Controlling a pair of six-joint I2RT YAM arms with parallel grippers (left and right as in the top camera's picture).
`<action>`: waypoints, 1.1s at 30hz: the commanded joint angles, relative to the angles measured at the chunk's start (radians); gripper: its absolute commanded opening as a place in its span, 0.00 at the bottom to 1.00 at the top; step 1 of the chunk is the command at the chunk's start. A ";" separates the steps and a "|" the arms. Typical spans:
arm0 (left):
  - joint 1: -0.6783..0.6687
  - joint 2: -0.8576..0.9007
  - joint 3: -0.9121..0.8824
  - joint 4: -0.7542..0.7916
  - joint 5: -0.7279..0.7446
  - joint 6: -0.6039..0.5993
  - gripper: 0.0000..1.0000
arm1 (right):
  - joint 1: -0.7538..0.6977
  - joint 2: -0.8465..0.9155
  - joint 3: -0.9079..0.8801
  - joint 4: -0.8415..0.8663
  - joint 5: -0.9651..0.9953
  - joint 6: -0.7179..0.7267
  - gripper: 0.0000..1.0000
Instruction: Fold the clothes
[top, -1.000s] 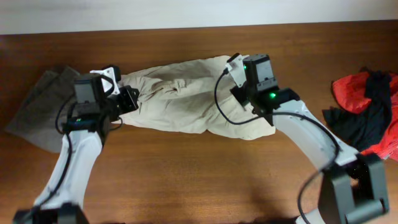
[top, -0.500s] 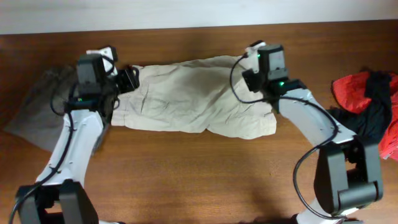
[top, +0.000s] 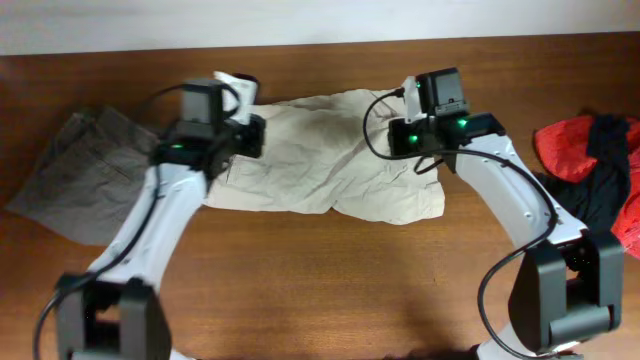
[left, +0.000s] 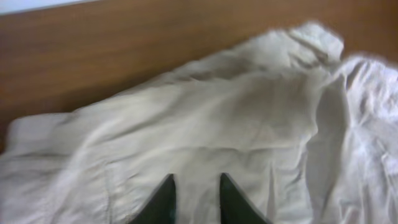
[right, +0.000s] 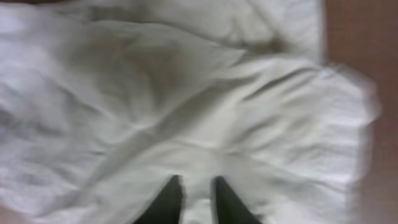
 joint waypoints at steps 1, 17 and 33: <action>-0.019 0.127 0.011 0.028 -0.001 0.100 0.09 | 0.039 0.073 0.014 0.003 -0.129 0.194 0.15; -0.014 0.327 0.011 -0.023 -0.224 0.063 0.01 | -0.040 0.320 0.014 -0.121 0.270 0.262 0.04; -0.190 0.197 0.011 -0.196 -0.248 0.019 0.01 | -0.112 0.176 0.014 -0.525 0.407 0.277 0.04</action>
